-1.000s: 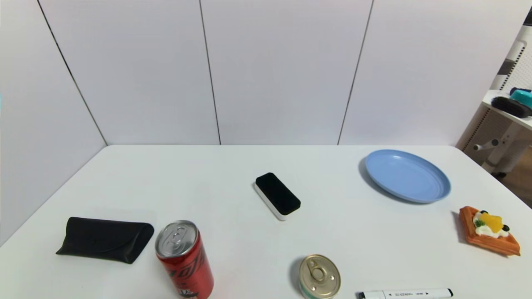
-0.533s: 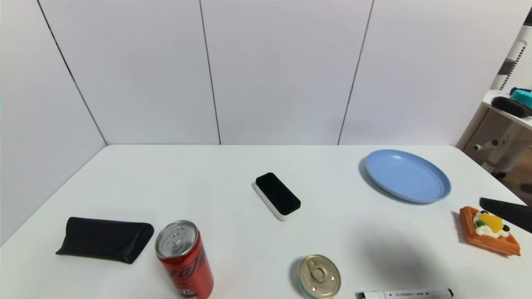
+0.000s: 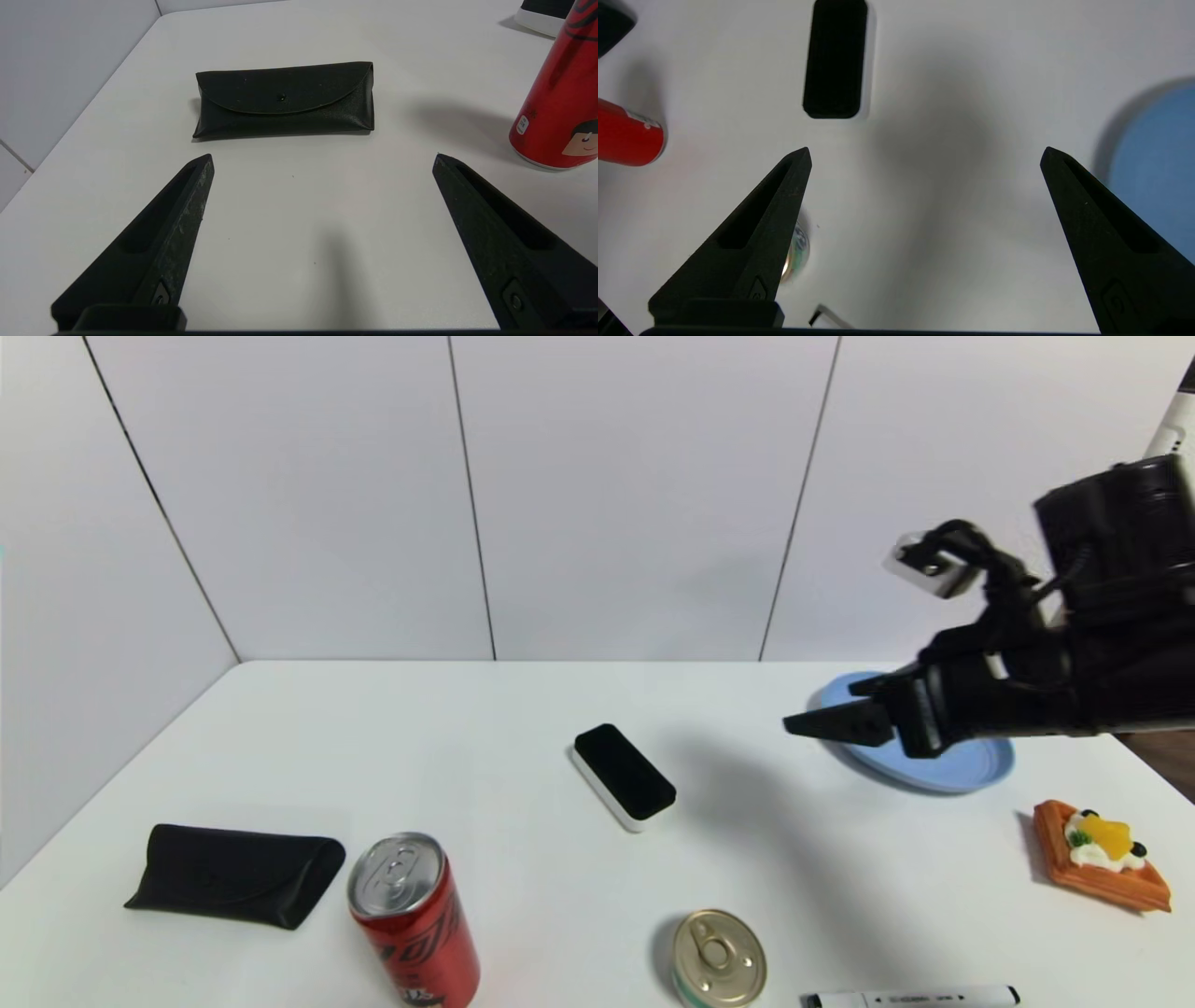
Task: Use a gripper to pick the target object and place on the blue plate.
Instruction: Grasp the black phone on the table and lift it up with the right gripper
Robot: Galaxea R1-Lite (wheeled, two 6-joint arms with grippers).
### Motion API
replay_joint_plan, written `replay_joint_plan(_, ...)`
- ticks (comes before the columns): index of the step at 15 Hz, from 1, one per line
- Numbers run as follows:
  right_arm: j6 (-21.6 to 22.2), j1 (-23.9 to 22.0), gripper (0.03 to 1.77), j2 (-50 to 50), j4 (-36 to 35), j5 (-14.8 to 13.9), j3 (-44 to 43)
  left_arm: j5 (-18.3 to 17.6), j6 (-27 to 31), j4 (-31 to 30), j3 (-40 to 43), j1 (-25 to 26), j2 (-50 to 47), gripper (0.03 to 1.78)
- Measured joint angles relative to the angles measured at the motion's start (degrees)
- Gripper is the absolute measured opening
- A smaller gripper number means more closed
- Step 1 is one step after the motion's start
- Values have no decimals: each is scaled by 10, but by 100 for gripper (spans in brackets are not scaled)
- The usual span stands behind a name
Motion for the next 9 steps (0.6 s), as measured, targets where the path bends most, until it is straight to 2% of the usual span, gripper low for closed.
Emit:
replay_joint_plan(2, 2, 37, 170, 62, 16, -1, -54, 0, 0, 0, 0, 0, 0, 169)
replay_joint_plan(4, 3, 63, 170, 110, 62, -4, -118, 0, 0, 0, 0, 0, 0, 169)
replay_joint_plan(6, 3, 82, 170, 154, 104, -7, -173, 0, 0, 0, 0, 0, 0, 169)
replay_joint_plan(9, 4, 102, 170, 212, 123, -17, -244, 0, 0, 0, 0, 0, 0, 169)
